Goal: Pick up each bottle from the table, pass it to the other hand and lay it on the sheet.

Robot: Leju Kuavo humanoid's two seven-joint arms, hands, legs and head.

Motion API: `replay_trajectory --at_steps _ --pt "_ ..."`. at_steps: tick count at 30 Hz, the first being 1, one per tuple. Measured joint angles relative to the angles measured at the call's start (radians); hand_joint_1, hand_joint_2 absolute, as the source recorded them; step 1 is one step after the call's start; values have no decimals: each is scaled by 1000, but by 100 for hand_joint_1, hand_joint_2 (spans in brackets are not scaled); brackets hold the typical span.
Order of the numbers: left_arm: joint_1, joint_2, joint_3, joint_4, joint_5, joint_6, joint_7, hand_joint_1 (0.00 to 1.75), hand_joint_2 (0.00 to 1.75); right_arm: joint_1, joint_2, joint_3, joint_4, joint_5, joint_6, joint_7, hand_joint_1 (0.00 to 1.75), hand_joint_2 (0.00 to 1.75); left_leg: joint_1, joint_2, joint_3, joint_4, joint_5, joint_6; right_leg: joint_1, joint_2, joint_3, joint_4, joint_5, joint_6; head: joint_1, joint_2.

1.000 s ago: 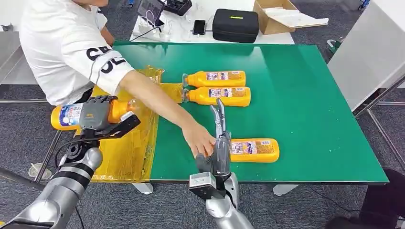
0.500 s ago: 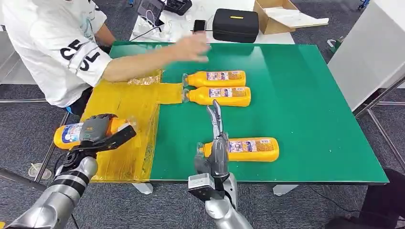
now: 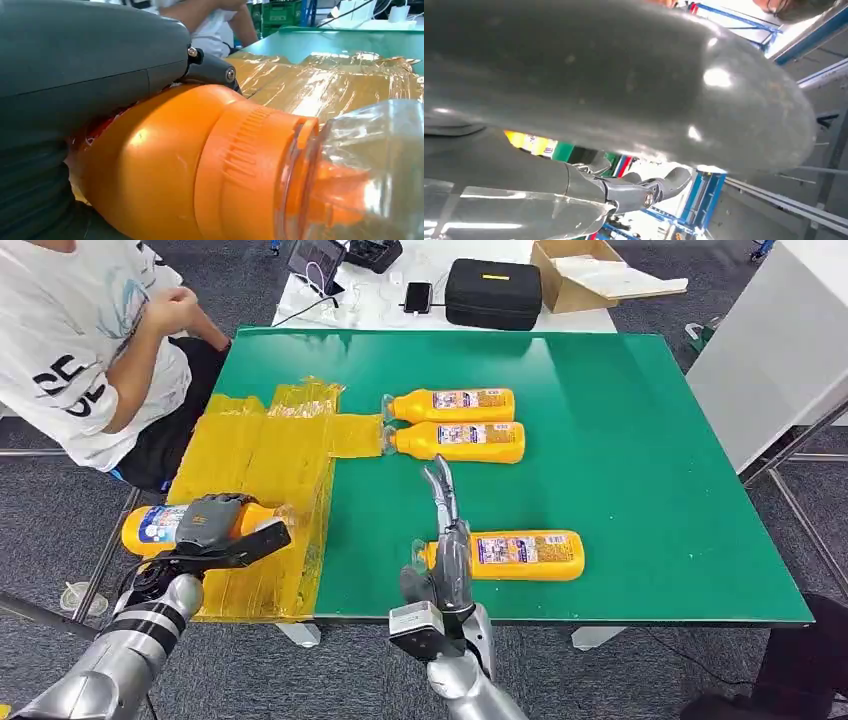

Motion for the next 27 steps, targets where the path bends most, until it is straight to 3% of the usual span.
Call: replay_trajectory --at_steps 5,6,7,8,9,10,11,27 --pt "0 0 -6 2 0 -16 -17 175 175 -4 0 2 8 -1 5 0 0 0 0 0 0 0 0 0 0 0 0 0 0 0 0 0" --pt "0 0 -9 2 -3 -17 -32 159 175 -4 0 2 10 -2 8 0 0 0 0 -1 0 0 0 0 0 0 0 0 0 0 0 0" --pt "2 0 -15 2 -3 -17 -47 155 175 -4 0 2 13 -2 10 0 0 0 0 -2 0 0 0 0 0 -1 1 0 0 0 0 0" --pt "5 0 -25 1 -3 -17 -65 96 175 -4 0 2 15 -1 11 0 0 0 0 -3 0 0 0 0 0 -1 1 0 0 0 0 0" --pt "10 0 -34 -1 -3 -17 -82 17 175 -5 0 2 19 -1 12 0 0 0 0 -3 0 0 0 0 0 -1 1 0 0 0 0 0" --pt "13 0 -43 -5 -2 -19 -92 7 175 -6 0 2 22 -1 13 0 0 0 0 -3 0 0 0 0 0 -1 1 0 0 0 0 0" --pt "16 0 -54 -10 0 -25 -100 0 0 -6 0 2 24 -2 13 0 0 0 0 -3 0 0 0 0 0 -1 1 0 0 0 0 0" --pt "48 42 -174 -103 339 -346 -229 0 0 -27 5 4 73 -36 16 0 0 0 0 -4 5 -1 0 0 0 -3 6 0 0 0 0 0"
